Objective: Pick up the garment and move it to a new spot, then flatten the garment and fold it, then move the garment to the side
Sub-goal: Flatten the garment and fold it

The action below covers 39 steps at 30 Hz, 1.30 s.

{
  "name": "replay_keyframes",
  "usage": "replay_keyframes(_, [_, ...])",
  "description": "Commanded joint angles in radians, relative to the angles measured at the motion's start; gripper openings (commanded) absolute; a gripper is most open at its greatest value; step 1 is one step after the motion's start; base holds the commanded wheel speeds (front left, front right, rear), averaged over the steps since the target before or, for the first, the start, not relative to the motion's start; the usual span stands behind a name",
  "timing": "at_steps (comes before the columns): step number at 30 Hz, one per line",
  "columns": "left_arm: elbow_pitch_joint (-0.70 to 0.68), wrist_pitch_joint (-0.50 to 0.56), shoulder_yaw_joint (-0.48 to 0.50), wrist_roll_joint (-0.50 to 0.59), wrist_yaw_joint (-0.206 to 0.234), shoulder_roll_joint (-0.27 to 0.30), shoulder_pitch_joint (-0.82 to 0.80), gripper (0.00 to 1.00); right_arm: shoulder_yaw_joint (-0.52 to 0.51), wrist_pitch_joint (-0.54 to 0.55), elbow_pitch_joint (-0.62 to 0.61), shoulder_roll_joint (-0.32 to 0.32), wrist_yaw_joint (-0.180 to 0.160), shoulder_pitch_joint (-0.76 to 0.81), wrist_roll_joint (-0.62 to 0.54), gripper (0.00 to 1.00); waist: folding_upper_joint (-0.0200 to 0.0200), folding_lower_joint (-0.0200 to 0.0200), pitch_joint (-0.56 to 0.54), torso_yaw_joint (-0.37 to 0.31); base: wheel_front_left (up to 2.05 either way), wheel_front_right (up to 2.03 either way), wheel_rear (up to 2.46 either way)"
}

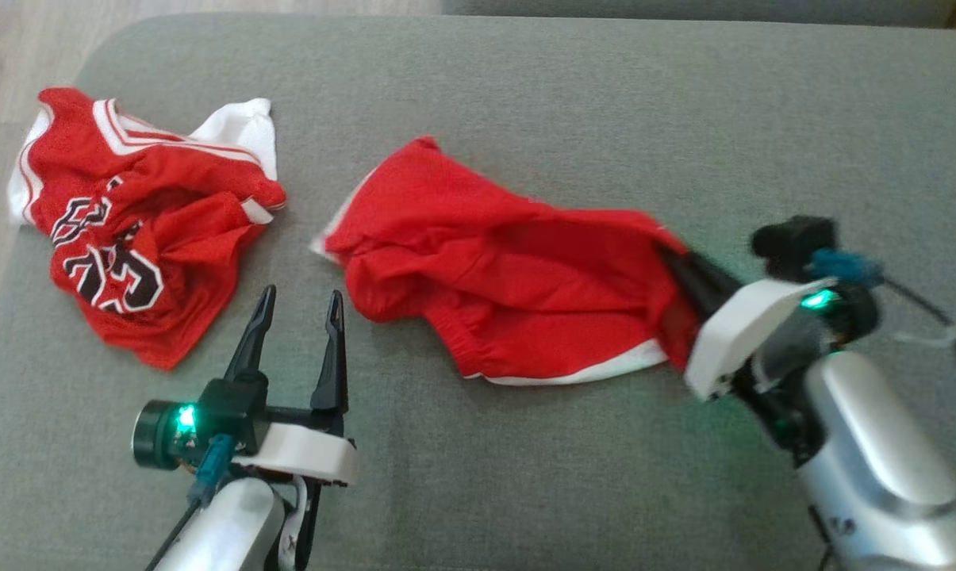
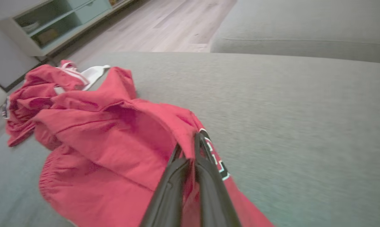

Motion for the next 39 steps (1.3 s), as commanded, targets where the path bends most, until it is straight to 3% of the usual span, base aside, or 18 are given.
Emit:
replay_keyframes(1, [-0.026,-0.008,0.04,-0.01,-0.005,0.021,-0.023,1.0,-0.032,0.014,-0.047,-0.009,-0.001,-0.003,-0.018,0.0,0.0,0.0,0.0,-0.01,0.0,0.0,0.0])
replay_keyframes(11, [-0.019,0.005,0.015,-0.003,-0.019,0.016,-0.054,1.0,-0.157,0.015,0.081,-0.037,-0.001,-0.111,0.012,0.0,0.0,0.0,0.031,-0.005,0.0,0.0,0.0])
replay_keyframes(18, [-0.007,0.004,0.001,0.001,-0.027,0.007,-0.077,1.0,-0.198,-0.098,0.311,-0.093,-0.001,-0.236,0.057,0.0,0.0,0.0,0.066,0.02,0.0,0.0,0.0])
replay_keyframes(20, [-0.003,0.002,0.001,0.0,-0.029,0.005,-0.079,1.0,-0.209,-0.123,0.368,-0.106,-0.001,-0.252,0.063,0.51,0.0,0.0,0.068,0.021,0.0,0.0,0.0])
replay_keyframes(21, [-0.001,0.002,0.001,0.0,-0.029,0.004,-0.08,1.0,-0.213,-0.14,0.391,-0.111,-0.001,-0.258,0.065,1.0,0.0,0.0,0.068,0.021,0.0,0.0,0.0])
replay_keyframes(26, [0.01,-0.002,0.003,-0.003,-0.028,0.005,-0.074,1.0,-0.231,-0.246,0.458,-0.12,-0.001,-0.253,0.084,1.0,0.0,0.0,0.052,0.01,0.0,0.0,0.0])
replay_keyframes(30, [0.013,-0.003,0.006,-0.004,-0.025,0.013,-0.065,1.0,-0.232,-0.347,0.441,-0.128,-0.001,-0.215,0.086,1.0,0.0,0.0,0.029,-0.009,0.0,0.0,0.0])
replay_keyframes(36, [-0.002,-0.001,0.015,-0.005,-0.01,0.035,-0.045,1.0,-0.301,-0.464,0.339,-0.132,-0.001,-0.13,-0.022,1.0,0.0,0.0,-0.005,-0.035,0.0,0.0,0.0])
replay_keyframes(39, [-0.015,0.003,0.025,-0.015,0.0,0.045,-0.029,1.0,-0.341,-0.476,0.215,-0.092,-0.001,-0.055,-0.103,1.0,0.0,0.0,-0.02,-0.046,0.0,0.0,0.0])
